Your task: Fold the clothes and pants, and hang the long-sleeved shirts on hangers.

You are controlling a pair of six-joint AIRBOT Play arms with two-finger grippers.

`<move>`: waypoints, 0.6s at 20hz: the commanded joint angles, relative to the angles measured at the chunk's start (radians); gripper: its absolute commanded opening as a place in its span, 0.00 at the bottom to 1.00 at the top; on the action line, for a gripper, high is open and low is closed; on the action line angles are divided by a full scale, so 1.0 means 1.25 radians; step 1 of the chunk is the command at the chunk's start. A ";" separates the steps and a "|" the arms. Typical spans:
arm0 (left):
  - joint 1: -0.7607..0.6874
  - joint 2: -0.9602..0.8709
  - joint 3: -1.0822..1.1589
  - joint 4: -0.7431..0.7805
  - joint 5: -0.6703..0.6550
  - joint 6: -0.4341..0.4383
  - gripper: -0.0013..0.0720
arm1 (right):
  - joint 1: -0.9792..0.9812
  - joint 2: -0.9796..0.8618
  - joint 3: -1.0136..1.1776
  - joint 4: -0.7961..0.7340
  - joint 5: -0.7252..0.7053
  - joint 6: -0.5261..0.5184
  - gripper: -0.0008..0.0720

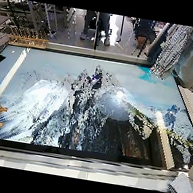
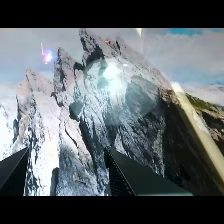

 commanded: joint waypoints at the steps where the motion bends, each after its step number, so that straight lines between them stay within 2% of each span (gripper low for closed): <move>1: 0.001 -0.024 0.000 0.054 -0.042 0.002 0.71 | 0.277 -0.068 -0.114 -0.115 0.159 -0.251 0.97; 2: 0.000 -0.033 0.000 0.144 -0.076 -0.009 0.71 | 0.320 -0.093 -0.131 -0.208 0.138 -0.280 0.97; 3: 0.000 -0.041 0.000 0.272 -0.102 -0.064 0.71 | 0.345 -0.118 -0.138 -0.269 0.114 -0.297 0.97; 4: 0.000 -0.052 0.000 0.440 -0.111 -0.153 0.70 | 0.353 -0.138 -0.138 -0.282 0.095 -0.304 0.97; 6: 0.001 -0.067 0.000 0.684 -0.107 -0.269 0.70 | 0.352 -0.167 -0.138 -0.253 0.073 -0.304 0.97; 7: 0.001 -0.070 0.000 0.729 -0.099 -0.293 0.70 | 0.352 -0.175 -0.138 -0.251 0.066 -0.304 0.97; 12: 0.000 -0.072 0.000 0.717 -0.098 -0.295 0.70 | 0.352 -0.176 -0.138 -0.251 0.064 -0.304 0.97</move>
